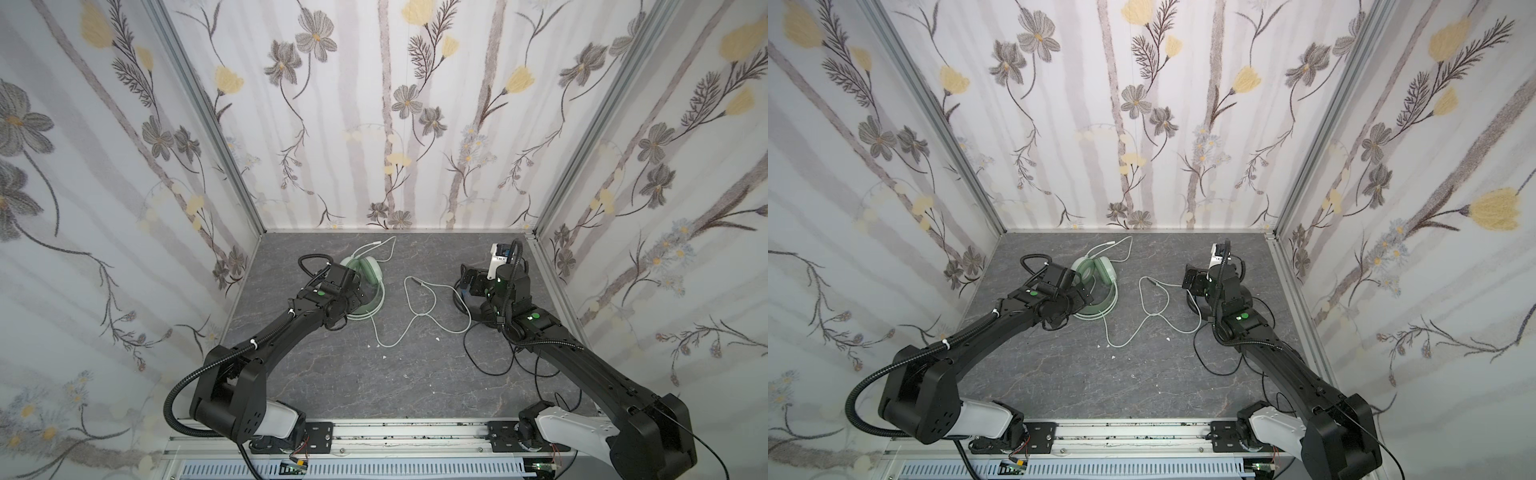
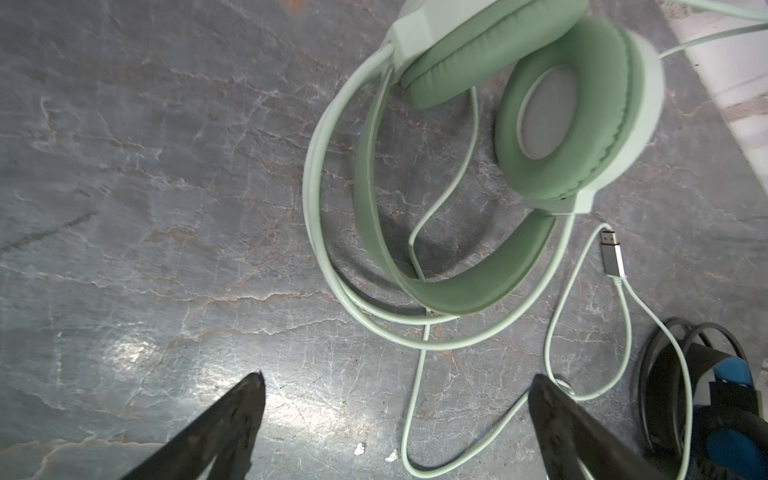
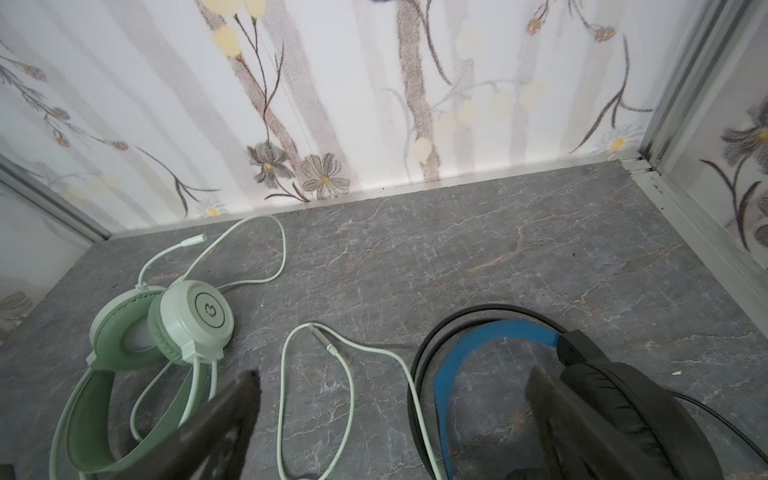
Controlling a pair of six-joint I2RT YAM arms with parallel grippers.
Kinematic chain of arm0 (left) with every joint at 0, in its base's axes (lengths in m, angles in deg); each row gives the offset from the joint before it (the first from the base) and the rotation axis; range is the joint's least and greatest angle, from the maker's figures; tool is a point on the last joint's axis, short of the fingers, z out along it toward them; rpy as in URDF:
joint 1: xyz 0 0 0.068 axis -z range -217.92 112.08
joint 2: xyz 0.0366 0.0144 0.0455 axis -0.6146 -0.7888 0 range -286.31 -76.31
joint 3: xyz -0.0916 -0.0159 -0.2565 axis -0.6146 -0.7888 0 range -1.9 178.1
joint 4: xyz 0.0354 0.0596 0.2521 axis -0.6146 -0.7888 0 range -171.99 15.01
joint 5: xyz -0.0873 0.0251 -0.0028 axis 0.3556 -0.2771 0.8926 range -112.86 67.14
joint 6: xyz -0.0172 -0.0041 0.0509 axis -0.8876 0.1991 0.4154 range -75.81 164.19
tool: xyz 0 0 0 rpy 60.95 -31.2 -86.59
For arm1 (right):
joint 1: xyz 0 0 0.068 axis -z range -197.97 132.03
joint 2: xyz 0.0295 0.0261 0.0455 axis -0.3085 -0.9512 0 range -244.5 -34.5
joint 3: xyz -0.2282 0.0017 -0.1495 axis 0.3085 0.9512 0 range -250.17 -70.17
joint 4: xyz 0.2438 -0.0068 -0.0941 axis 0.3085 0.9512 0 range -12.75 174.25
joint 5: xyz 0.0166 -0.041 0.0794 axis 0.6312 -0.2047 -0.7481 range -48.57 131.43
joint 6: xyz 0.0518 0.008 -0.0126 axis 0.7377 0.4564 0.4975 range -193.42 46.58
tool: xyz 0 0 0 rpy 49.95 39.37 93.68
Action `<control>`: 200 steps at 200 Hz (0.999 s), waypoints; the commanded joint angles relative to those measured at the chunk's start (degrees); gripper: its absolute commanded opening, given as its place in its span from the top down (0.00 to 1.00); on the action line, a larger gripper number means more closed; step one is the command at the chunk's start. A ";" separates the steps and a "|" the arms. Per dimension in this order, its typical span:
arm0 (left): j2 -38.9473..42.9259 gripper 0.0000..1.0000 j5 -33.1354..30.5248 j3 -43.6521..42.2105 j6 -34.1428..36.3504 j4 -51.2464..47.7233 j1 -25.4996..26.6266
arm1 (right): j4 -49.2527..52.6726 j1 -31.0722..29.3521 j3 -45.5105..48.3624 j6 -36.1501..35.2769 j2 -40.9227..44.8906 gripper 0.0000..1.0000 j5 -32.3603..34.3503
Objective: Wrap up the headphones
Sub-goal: 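Reach the left gripper to the green headband while the right arm nears the black headset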
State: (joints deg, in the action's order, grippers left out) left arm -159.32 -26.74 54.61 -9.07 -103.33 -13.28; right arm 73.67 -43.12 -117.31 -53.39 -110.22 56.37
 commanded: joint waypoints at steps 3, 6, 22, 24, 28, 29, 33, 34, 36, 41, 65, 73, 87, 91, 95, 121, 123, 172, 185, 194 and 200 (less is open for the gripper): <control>-3.28 0.00 -2.81 1.14 -3.76 0.00 0.05 | 2.04 -0.84 -2.34 0.10 -2.06 0.00 -1.32; -3.95 0.00 -2.77 1.34 -3.76 0.00 -0.01 | 2.42 -0.99 -2.53 0.10 -2.28 0.00 -1.38; -7.52 0.00 -1.62 2.51 -3.96 0.45 -0.19 | 3.50 -1.69 -3.37 0.01 -2.98 0.00 -1.81; -7.94 0.00 -1.47 2.63 -3.96 0.62 -0.21 | 3.60 -1.80 -3.44 0.01 -3.01 0.00 -1.75; -8.75 0.00 -1.26 2.95 -3.96 0.84 -0.19 | 3.87 -1.97 -3.60 -0.08 -3.15 0.00 -1.74; -8.97 0.00 -1.24 3.01 -3.96 1.01 -0.20 | 3.90 -2.03 -3.63 -0.08 -3.18 0.00 -1.75; -9.74 0.00 -1.13 3.34 -3.96 1.06 -0.28 | 4.13 -2.29 -3.75 -0.16 -3.27 0.00 -1.80; -9.95 0.00 -1.08 3.43 -3.96 1.21 -0.24 | 4.16 -2.37 -3.79 -0.21 -3.28 0.00 -1.82; -10.35 0.00 -1.05 3.50 -3.96 1.30 -0.24 | 4.25 -2.48 -3.83 -0.31 -3.29 0.00 -1.88; -11.15 0.00 -1.04 4.03 -3.96 1.35 -0.30 | 4.45 -2.67 -3.92 -0.34 -3.37 0.00 -1.84; -14.83 0.00 0.26 6.80 -3.06 2.29 -1.13 | 5.15 -3.66 -4.06 -0.61 -3.38 0.00 -1.80; -15.67 0.00 0.36 7.86 -2.70 1.66 -1.49 | 5.37 -3.84 -4.14 -0.61 -3.47 0.00 -1.71; -16.57 0.00 0.45 8.53 -2.29 1.37 -2.41 | 5.62 -3.86 -4.37 -0.77 -3.62 0.00 -1.61; -16.84 0.00 0.58 8.55 -2.29 1.48 -2.77 | 5.56 -3.78 -4.45 -0.84 -3.64 0.00 -1.62; -17.07 0.00 0.69 8.46 -2.29 1.57 -3.16 | 5.47 -3.82 -4.54 -0.95 -3.71 0.00 -1.59; -19.96 0.00 1.62 9.33 -3.20 2.09 -4.65 | 5.75 -3.85 -5.90 -1.36 -4.65 0.00 -1.49; -20.17 0.00 1.67 9.39 -3.27 2.24 -4.68 | 5.72 -3.86 -6.05 -1.39 -4.75 0.00 -1.43; -26.20 0.00 2.29 12.71 -4.14 3.61 -4.59 | 6.20 -4.37 -9.35 -1.92 -7.31 0.00 -0.92; -27.10 0.00 2.13 13.05 -4.05 3.53 -4.61 | 6.21 -4.51 -9.47 -2.10 -7.25 0.00 -0.66; -27.62 0.00 1.96 13.01 -4.14 3.54 -4.69 | 6.45 -4.52 -9.46 -2.15 -7.20 0.00 -0.45; -27.82 0.01 2.01 13.01 -4.14 3.64 -4.66 | 6.60 -4.51 -9.39 -2.10 -7.16 0.00 -0.33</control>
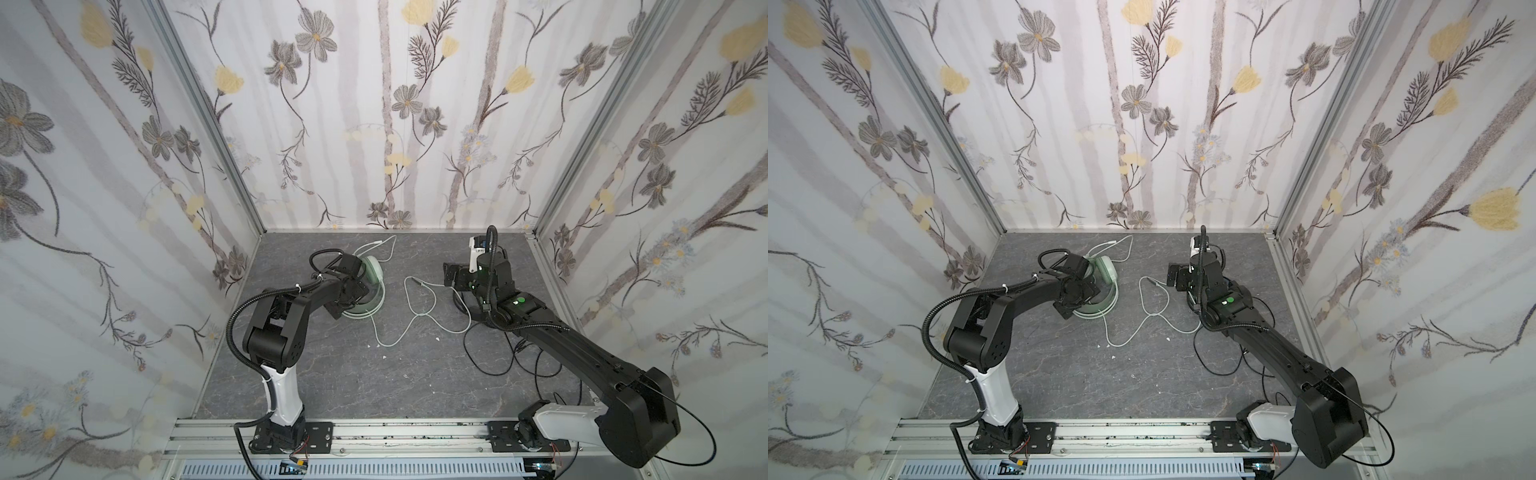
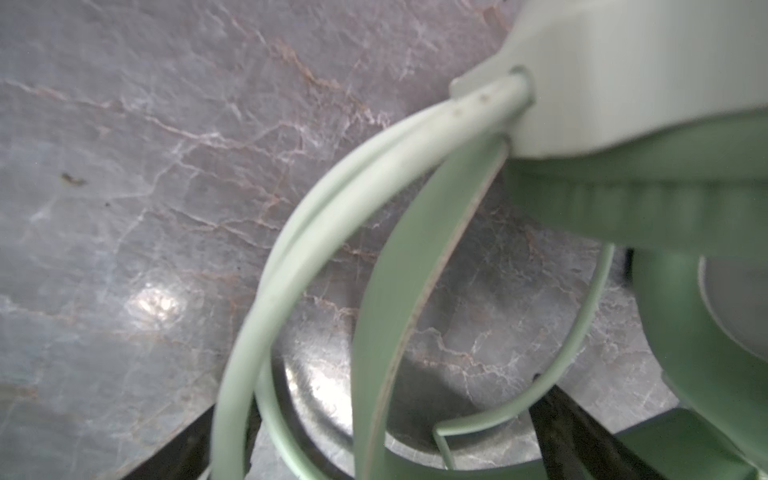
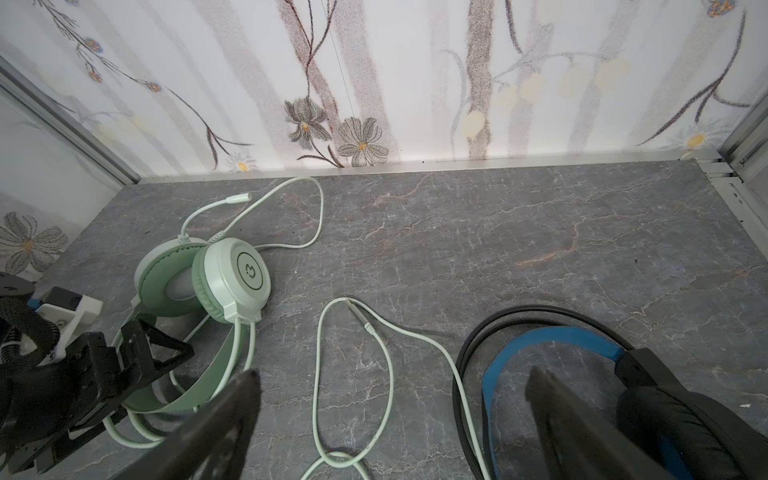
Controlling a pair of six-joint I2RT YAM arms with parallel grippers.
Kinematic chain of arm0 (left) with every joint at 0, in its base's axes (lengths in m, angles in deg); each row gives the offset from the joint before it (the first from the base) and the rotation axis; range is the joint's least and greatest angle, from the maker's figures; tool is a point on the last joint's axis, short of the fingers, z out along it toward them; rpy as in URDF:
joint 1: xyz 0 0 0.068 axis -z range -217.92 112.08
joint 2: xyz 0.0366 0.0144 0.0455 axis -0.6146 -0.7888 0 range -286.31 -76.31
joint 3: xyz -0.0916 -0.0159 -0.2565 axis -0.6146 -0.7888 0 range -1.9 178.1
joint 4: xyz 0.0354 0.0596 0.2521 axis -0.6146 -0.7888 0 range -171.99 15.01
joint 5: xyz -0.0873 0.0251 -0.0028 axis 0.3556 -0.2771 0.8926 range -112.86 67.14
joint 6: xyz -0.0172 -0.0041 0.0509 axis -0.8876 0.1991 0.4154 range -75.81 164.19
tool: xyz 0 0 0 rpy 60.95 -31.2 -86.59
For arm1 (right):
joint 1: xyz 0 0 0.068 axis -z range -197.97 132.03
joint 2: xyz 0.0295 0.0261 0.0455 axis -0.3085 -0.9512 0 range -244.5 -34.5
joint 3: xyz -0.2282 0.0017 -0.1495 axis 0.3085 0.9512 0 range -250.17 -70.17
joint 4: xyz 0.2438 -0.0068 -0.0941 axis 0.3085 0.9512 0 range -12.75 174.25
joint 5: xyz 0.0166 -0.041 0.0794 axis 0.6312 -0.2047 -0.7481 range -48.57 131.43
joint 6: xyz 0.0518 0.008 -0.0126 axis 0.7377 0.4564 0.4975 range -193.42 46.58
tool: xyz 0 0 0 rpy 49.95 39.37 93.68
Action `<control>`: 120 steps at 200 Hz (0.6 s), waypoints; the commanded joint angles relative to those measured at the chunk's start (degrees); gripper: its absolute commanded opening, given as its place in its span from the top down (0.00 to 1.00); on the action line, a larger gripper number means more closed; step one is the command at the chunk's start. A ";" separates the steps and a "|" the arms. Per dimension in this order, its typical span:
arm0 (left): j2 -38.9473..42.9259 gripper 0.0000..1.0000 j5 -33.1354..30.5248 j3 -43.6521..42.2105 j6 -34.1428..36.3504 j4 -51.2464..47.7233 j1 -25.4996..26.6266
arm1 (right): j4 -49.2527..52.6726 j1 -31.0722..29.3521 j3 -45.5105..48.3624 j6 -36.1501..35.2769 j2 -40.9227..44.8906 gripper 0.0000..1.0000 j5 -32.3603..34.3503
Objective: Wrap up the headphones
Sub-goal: 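Reach the left gripper to the green headband while the right arm nears the black headset, then close the left gripper on the green headband and cable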
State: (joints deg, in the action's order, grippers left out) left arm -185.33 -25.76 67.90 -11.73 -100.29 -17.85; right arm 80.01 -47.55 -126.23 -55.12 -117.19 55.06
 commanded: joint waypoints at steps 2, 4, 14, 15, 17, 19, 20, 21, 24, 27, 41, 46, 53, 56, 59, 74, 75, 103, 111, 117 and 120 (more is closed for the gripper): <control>-1.90 0.02 1.07 -0.28 -1.47 0.69 -0.12 | 0.32 -0.09 -0.46 -0.38 -0.19 0.00 0.99; -1.97 0.03 1.16 -0.28 -1.47 0.73 -0.12 | 0.36 -0.05 -0.46 -0.38 -0.14 0.00 0.99; -2.31 0.08 1.53 -0.28 -1.38 0.73 -0.12 | 0.47 -0.16 -0.29 -0.39 -0.01 0.00 1.30; -2.33 0.08 1.55 -0.28 -1.38 0.71 -0.12 | 0.48 -0.18 -0.29 -0.38 -0.01 0.00 1.35; -2.32 0.09 1.57 -0.32 -1.34 0.76 -0.12 | 0.55 -0.20 -0.29 -0.38 0.03 0.00 1.41; -2.41 0.10 1.58 -0.29 -1.31 0.71 -0.12 | 0.50 -0.19 -0.22 -0.38 0.07 0.00 1.47; -2.42 0.10 1.58 -0.28 -1.30 0.70 -0.17 | 0.54 -0.20 -0.21 -0.38 0.07 0.00 1.48; -2.43 0.10 1.62 -0.33 -1.30 0.74 -0.15 | 0.56 -0.16 -0.20 -0.38 0.08 0.00 1.53; -2.43 0.11 1.66 -0.36 -1.30 0.76 -0.13 | 0.57 -0.21 -0.20 -0.38 0.08 0.00 1.53; -2.40 0.12 1.66 -0.43 -1.22 0.80 -0.06 | 0.60 -0.21 -0.09 -0.38 0.16 0.00 1.57; -2.25 0.18 1.75 -0.87 -1.12 0.77 -0.06 | 0.58 -0.23 -0.11 -0.29 0.24 0.00 1.85; -2.18 0.21 1.83 -1.12 -1.05 0.81 0.01 | 0.58 -0.29 -0.11 -0.29 0.25 0.00 1.88; -1.88 0.24 1.97 -1.41 -1.03 0.98 -0.05 | 0.57 -0.30 -0.19 -0.21 0.25 0.00 1.96; -1.78 0.25 2.01 -1.58 -0.99 1.06 -0.04 | 0.61 -0.31 -0.20 -0.20 0.25 0.00 2.01; -1.77 0.26 2.07 -1.78 -0.95 1.05 -0.04 | 0.58 -0.38 -0.20 -0.20 0.25 0.00 2.02; -1.06 0.30 2.41 -2.75 -0.86 1.39 -0.02 | 0.58 -0.45 -0.37 -0.13 0.17 0.00 2.09; -1.00 0.31 2.43 -2.75 -0.81 1.35 -0.03 | 0.58 -0.46 -0.37 -0.12 0.17 0.00 2.10; 0.64 0.35 2.45 -4.54 0.08 1.52 0.14 | 0.79 -0.87 -0.98 -0.02 0.01 0.00 2.32; 1.11 0.35 2.46 -4.83 0.49 1.39 0.14 | 0.92 -0.94 -1.07 -0.03 0.08 0.00 2.47; 1.38 0.36 2.41 -5.16 0.83 1.28 0.14 | 1.09 -1.14 -1.08 -0.02 0.10 0.00 2.62; 1.47 0.36 2.45 -5.32 1.00 1.15 0.14 | 1.14 -1.17 -1.08 0.03 0.20 0.00 2.71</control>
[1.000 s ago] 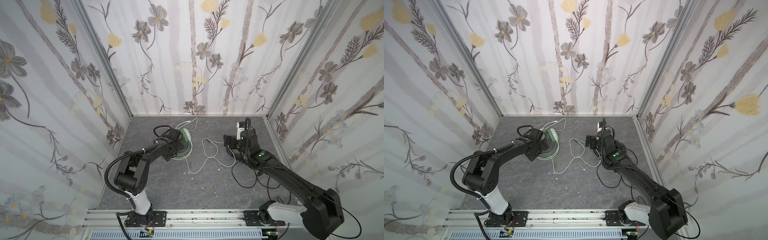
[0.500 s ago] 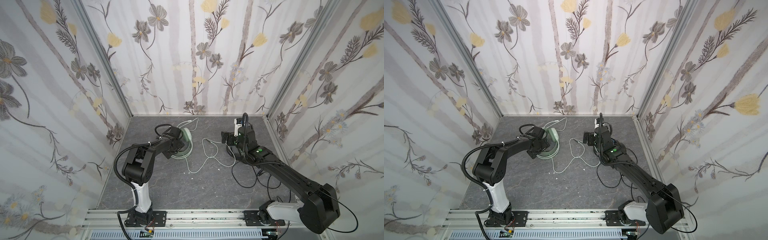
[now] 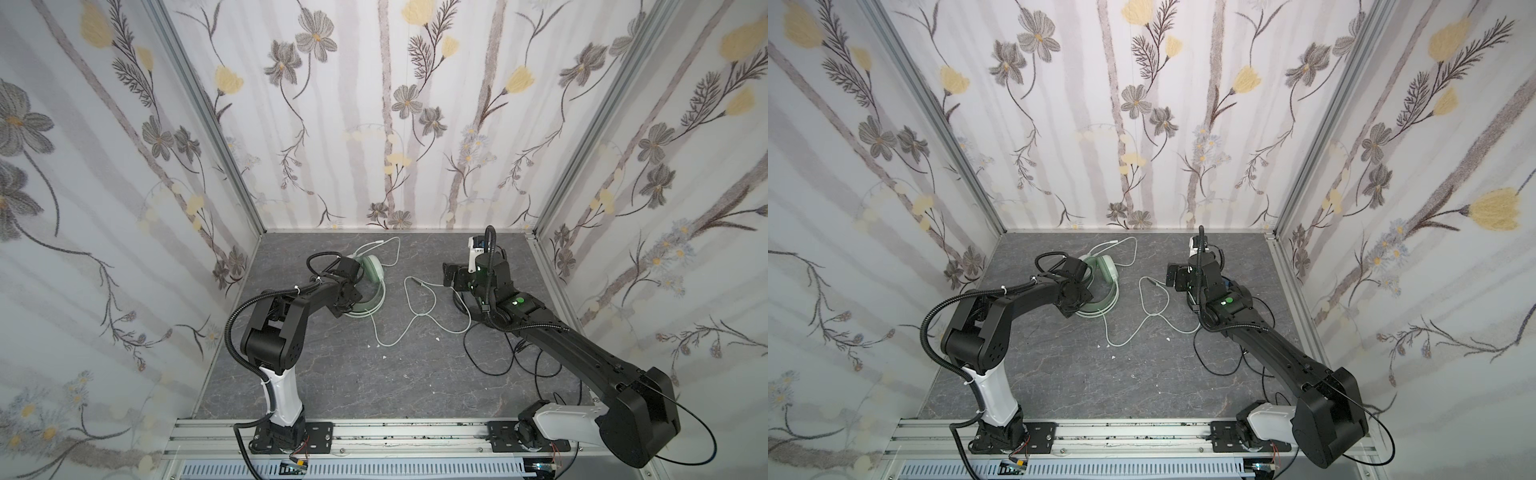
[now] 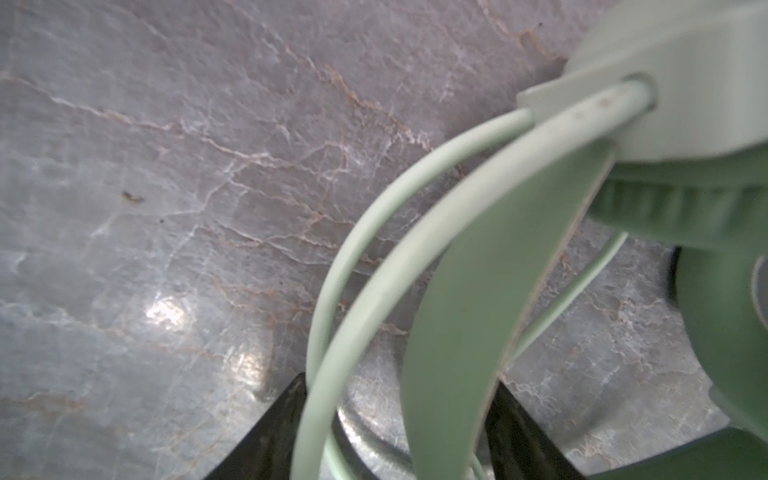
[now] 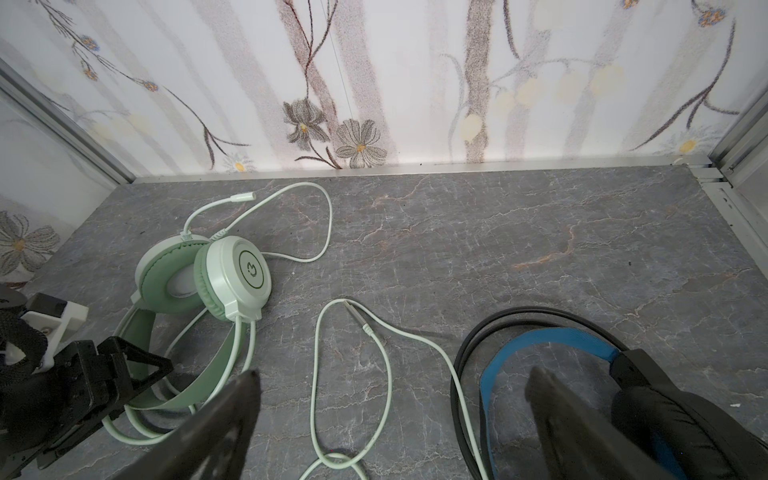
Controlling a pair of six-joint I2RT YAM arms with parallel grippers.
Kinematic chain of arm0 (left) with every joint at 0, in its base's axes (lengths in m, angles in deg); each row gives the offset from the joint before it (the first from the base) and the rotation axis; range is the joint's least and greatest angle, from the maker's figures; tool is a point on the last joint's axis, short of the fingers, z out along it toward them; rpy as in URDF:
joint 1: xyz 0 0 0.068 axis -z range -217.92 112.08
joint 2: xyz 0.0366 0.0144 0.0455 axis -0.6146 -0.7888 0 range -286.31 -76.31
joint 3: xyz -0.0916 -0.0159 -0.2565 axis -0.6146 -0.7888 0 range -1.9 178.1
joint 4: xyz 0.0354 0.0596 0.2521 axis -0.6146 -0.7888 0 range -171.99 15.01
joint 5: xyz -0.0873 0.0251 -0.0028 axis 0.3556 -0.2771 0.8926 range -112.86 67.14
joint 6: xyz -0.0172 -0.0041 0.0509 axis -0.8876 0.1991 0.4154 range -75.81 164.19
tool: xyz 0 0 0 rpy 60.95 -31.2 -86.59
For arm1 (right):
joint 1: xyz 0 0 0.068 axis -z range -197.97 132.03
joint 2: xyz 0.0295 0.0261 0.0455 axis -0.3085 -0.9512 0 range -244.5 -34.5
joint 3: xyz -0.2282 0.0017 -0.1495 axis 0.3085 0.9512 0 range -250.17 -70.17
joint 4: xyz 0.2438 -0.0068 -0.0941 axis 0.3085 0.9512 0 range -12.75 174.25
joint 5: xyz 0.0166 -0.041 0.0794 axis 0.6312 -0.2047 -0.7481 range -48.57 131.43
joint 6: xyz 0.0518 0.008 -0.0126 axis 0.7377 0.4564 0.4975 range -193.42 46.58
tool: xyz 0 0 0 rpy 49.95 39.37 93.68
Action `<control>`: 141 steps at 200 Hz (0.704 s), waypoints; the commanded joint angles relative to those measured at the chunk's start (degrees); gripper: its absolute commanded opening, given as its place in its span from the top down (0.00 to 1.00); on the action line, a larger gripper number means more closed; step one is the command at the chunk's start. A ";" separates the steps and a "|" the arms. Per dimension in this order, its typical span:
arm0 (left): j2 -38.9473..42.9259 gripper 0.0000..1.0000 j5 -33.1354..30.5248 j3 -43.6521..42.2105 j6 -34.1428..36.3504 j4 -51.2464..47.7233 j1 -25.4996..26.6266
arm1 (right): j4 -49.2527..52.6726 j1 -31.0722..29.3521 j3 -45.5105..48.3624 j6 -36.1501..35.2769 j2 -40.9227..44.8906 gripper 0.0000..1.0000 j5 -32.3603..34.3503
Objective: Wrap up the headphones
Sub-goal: 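Close the left gripper on the green headband and cable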
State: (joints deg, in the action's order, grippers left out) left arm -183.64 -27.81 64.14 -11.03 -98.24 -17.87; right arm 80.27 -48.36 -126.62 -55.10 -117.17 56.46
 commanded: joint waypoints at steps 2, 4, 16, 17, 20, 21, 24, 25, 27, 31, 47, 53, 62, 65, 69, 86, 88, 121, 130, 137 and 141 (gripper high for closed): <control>-0.04 0.37 4.49 -1.65 0.40 -0.83 0.18 | 0.87 -0.43 -0.68 0.03 0.22 0.00 1.27; 0.02 0.37 4.46 -1.73 0.45 -0.90 0.19 | 0.96 -0.45 -0.68 0.04 0.23 0.00 1.35; 0.73 0.39 4.42 -2.50 0.94 -1.15 0.31 | 1.25 -0.70 -0.53 0.17 0.56 0.00 1.66; 0.77 0.39 4.42 -2.54 0.96 -1.13 0.37 | 1.27 -0.71 -0.52 0.15 0.57 0.00 1.71; 0.87 0.39 4.42 -2.78 1.06 -1.16 0.34 | 1.34 -0.75 -0.44 0.09 0.66 0.00 1.75; 0.97 0.39 4.42 -2.86 1.07 -1.17 0.34 | 1.36 -0.78 -0.43 0.11 0.71 0.00 1.80; 1.10 0.39 4.42 -2.93 1.15 -1.29 0.38 | 1.37 -0.90 -0.33 0.13 0.80 0.00 1.91; 1.17 0.39 4.38 -3.06 1.16 -1.33 0.40 | 1.37 -0.94 -0.29 0.13 0.82 0.00 1.92; 1.36 0.39 4.41 -3.27 1.17 -1.42 0.44 | 1.41 -0.95 -0.26 0.13 0.91 0.00 1.98; 1.56 0.39 4.30 -3.55 1.29 -1.34 0.51 | 1.45 -1.04 -0.10 0.21 1.06 0.00 1.98; 2.68 0.39 4.18 -5.00 1.61 -1.41 0.77 | 1.53 -1.23 0.27 0.31 1.53 0.00 2.13; 3.18 0.39 4.07 -5.67 1.69 -1.32 0.86 | 1.58 -1.31 0.28 0.31 1.63 0.00 2.15; 3.92 0.40 3.91 -6.64 1.78 -1.23 1.03 | 1.76 -1.33 0.29 0.38 1.80 0.00 2.21; 4.21 0.40 3.85 -6.98 1.86 -1.22 1.08 | 1.80 -1.40 0.33 0.33 1.81 0.00 2.31; 4.51 0.40 3.78 -7.35 1.94 -1.26 1.13 | 1.88 -1.41 0.24 0.30 1.92 0.00 2.31; 6.18 0.40 3.50 -8.86 2.18 -1.27 1.28 | 2.00 -1.67 0.03 0.30 1.96 0.00 2.34; 6.35 0.40 3.45 -9.07 2.23 -1.32 1.30 | 2.05 -1.64 0.02 0.30 1.98 0.00 2.32; 9.51 0.40 2.91 -10.96 3.14 -2.81 1.56 | 2.31 -2.26 -0.50 0.31 1.90 0.00 2.40; 10.29 0.40 2.84 -11.45 3.34 -3.16 1.57 | 2.45 -2.54 -0.55 0.24 1.96 0.00 2.43; 11.07 0.40 2.82 -11.83 3.49 -3.26 1.49 | 2.51 -2.56 -0.60 0.20 1.98 0.00 2.48; 11.39 0.40 2.76 -12.04 3.60 -3.38 1.48 | 2.56 -2.67 -0.67 0.22 2.07 0.00 2.54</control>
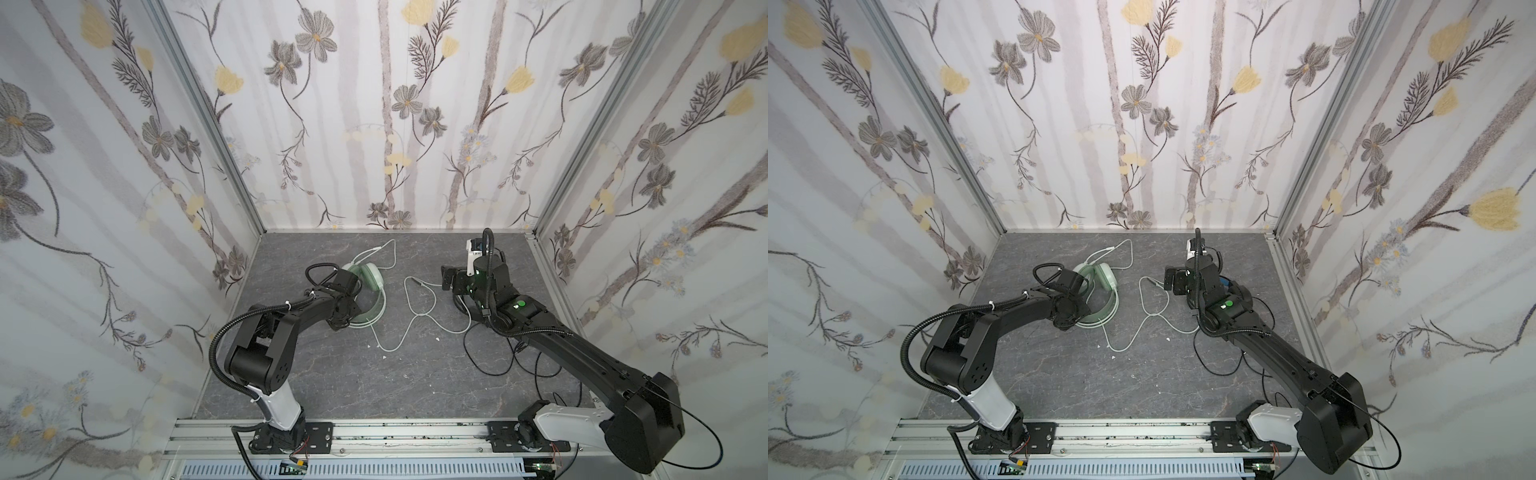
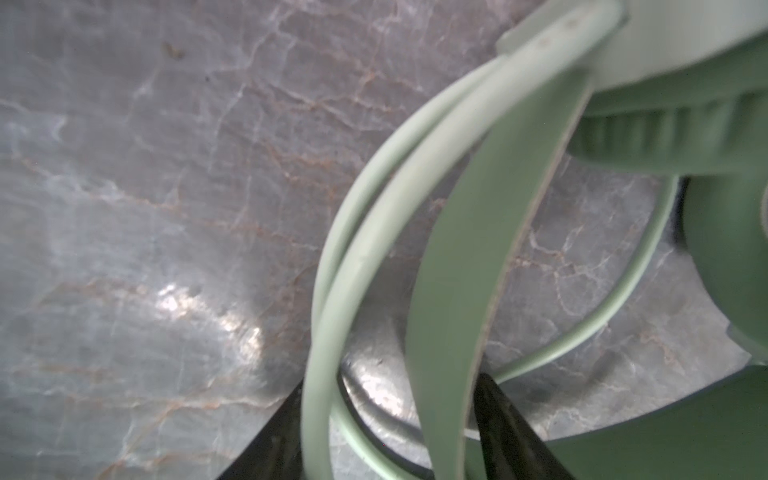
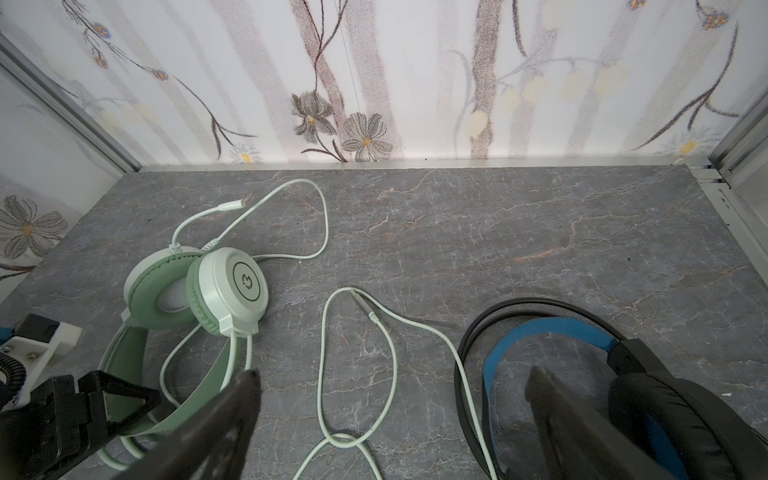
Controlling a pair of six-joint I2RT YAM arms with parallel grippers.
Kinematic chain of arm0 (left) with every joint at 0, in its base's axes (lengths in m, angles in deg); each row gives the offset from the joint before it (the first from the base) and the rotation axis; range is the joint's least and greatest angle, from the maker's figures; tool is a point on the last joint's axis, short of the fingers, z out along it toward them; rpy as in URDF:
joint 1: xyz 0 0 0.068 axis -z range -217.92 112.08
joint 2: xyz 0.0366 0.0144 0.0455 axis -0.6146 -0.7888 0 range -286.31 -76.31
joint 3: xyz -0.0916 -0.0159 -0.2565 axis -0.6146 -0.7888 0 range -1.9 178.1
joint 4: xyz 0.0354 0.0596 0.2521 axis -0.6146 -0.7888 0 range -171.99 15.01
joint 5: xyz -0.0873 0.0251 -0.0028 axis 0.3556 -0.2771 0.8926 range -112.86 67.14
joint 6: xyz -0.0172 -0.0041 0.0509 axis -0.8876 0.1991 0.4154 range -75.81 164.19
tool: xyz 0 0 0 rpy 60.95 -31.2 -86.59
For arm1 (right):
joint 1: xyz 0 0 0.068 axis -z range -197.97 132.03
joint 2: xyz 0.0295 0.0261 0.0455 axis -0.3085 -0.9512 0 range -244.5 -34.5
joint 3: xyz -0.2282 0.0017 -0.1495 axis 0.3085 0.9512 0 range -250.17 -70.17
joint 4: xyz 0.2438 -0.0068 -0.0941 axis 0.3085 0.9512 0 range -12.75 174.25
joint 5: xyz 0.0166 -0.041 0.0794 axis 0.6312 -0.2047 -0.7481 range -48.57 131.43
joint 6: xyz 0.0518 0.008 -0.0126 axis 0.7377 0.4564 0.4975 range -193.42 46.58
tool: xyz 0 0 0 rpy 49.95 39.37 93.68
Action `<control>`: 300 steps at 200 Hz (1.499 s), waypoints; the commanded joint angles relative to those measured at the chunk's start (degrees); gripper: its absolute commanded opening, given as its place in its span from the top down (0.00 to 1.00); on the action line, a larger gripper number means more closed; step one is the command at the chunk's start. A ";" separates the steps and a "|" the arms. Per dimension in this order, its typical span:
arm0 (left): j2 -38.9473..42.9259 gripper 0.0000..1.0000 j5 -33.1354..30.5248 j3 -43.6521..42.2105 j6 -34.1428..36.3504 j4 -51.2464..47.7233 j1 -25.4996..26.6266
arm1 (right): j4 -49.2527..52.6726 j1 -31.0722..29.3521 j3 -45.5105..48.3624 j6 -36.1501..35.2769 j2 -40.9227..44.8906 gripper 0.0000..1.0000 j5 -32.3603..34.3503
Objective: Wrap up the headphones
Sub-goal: 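Close the left gripper on the green headband and cable, then lift the green headset with the left gripper toward the right gripper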
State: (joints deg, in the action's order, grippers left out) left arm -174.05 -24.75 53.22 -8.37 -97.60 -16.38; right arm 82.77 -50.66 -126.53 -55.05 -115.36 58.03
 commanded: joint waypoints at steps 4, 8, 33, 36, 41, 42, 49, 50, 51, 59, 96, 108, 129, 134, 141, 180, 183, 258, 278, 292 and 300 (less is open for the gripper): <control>2.15 0.39 -0.38 -1.17 1.11 -4.07 0.00 | 0.10 -0.41 -0.77 0.17 0.33 0.00 1.02; 2.46 0.38 -0.39 -1.17 1.29 -4.26 -0.01 | 0.12 -0.51 -0.77 0.10 0.39 0.00 1.08; 3.83 0.23 0.30 -0.01 2.02 -5.20 -0.03 | 0.53 -0.79 -0.60 -0.13 1.30 0.00 1.58; 3.93 0.21 0.31 0.21 2.02 -5.37 -0.06 | 0.59 -0.86 -0.55 -0.17 1.39 0.00 1.53; 4.18 0.17 0.26 0.66 2.02 -5.69 -0.09 | 0.63 -0.84 -0.51 -0.22 1.49 0.00 1.54; 4.24 0.16 0.29 0.72 2.02 -5.69 -0.09 | 0.59 -0.82 -0.51 -0.24 1.54 0.00 1.57; 4.55 0.12 0.22 1.20 2.02 -5.77 -0.09 | 0.74 -0.96 -0.42 -0.36 1.58 0.00 1.58; 4.56 0.12 0.22 1.26 2.02 -5.77 -0.09 | 0.77 -0.92 -0.46 -0.35 1.58 0.00 1.59; 4.61 0.12 0.22 1.29 1.97 -5.78 -0.09 | 0.79 -0.95 -0.44 -0.35 1.58 0.00 1.59; 4.82 0.10 0.21 1.69 1.70 -5.86 -0.22 | 0.84 -0.96 -0.58 -0.51 1.49 0.00 1.53; 5.11 0.08 -1.61 3.55 -2.12 -10.56 -0.27 | 1.14 -1.07 -2.31 -1.22 0.38 0.00 1.15; 7.04 0.08 -1.65 1.65 -4.14 -10.21 -0.27 | 1.23 -1.17 -2.85 -1.57 0.26 0.00 1.31; 9.53 0.08 -0.34 -1.34 -7.00 -9.47 -0.05 | 1.16 -1.22 -3.06 -1.85 0.18 0.00 1.51; 9.77 0.08 0.01 -1.95 -7.58 -9.28 0.07 | 1.14 -1.24 -3.06 -1.85 0.18 0.00 1.55; 9.91 0.08 0.64 -2.98 -8.26 -8.63 0.23 | 1.12 -1.24 -3.06 -1.85 0.11 0.00 1.57; 7.48 0.10 1.89 -4.13 -8.39 -4.08 0.35 | 0.72 -1.51 -3.47 -1.74 -0.87 0.00 1.16; 7.15 0.11 1.89 -3.94 -8.17 -4.02 0.39 | 0.74 -1.59 -3.57 -1.71 -0.96 0.00 1.20; 4.31 0.56 3.65 -3.62 -5.67 -0.87 0.78 | 1.97 -2.36 -3.45 -1.85 0.21 0.00 3.00; 4.31 0.70 3.47 -3.28 -4.40 -0.88 0.78 | 2.28 -2.58 -3.63 -1.76 0.47 0.00 2.98; 4.63 0.76 3.14 -2.74 -3.05 -1.10 0.70 | 2.68 -3.07 -3.89 -1.89 0.61 0.00 3.28; 4.77 0.78 2.75 -2.25 -2.04 -1.54 0.78 | 2.90 -3.35 -4.14 -2.05 0.83 0.00 3.44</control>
State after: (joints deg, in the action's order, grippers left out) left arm -169.54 -21.17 49.85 -13.74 -98.70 -15.64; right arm 85.28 -53.43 -129.85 -56.58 -115.05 60.22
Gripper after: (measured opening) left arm 0.241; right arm 0.996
